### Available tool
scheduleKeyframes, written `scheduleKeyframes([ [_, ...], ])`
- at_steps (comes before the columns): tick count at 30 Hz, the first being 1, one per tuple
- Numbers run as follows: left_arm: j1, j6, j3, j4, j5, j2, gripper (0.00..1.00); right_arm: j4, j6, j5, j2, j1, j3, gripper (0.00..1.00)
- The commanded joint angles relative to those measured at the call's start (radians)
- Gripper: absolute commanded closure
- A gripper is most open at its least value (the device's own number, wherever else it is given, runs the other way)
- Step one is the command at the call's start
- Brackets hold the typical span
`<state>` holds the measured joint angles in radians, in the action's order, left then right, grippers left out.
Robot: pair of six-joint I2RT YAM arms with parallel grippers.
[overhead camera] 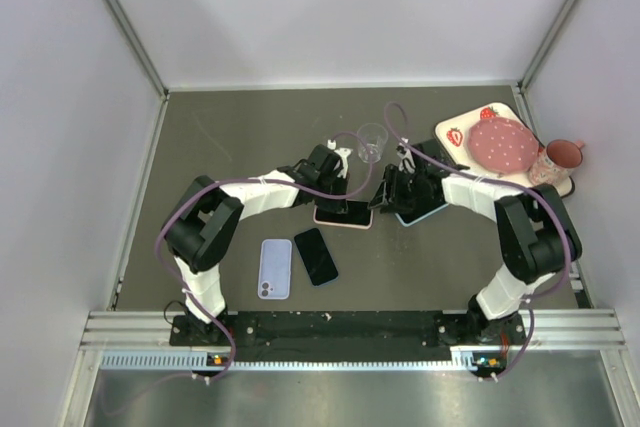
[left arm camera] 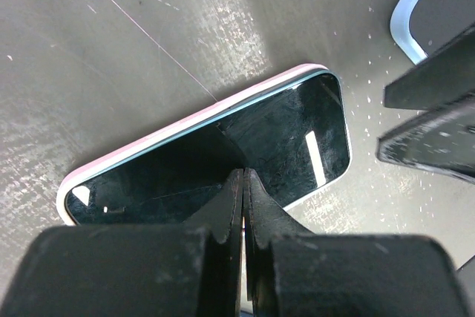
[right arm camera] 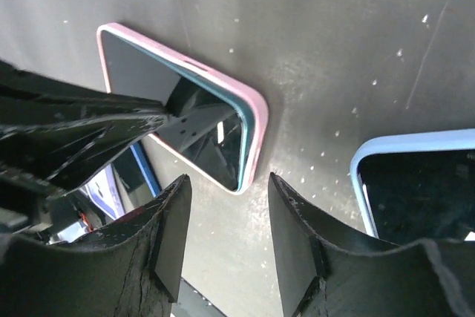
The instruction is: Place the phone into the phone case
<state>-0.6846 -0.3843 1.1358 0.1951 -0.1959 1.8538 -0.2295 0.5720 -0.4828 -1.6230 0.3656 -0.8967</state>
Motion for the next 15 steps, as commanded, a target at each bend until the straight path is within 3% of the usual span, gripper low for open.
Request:
scheduleKeyframes([
  [1,-0.001,0.045,-0.059,0.159,0.082,0.024,1.00,0.044,-0.015,0.016,-0.070,0.006,-0.039,0.55],
  [10,-0.004,0.038,-0.067,0.170,0.090,0.018,1.00,0.071,-0.024,0.030,-0.204,0.006,-0.076,0.61],
  [15,-0.009,0.035,-0.065,0.167,0.087,0.019,1.00,0.088,-0.017,0.041,-0.228,0.006,-0.071,0.70],
])
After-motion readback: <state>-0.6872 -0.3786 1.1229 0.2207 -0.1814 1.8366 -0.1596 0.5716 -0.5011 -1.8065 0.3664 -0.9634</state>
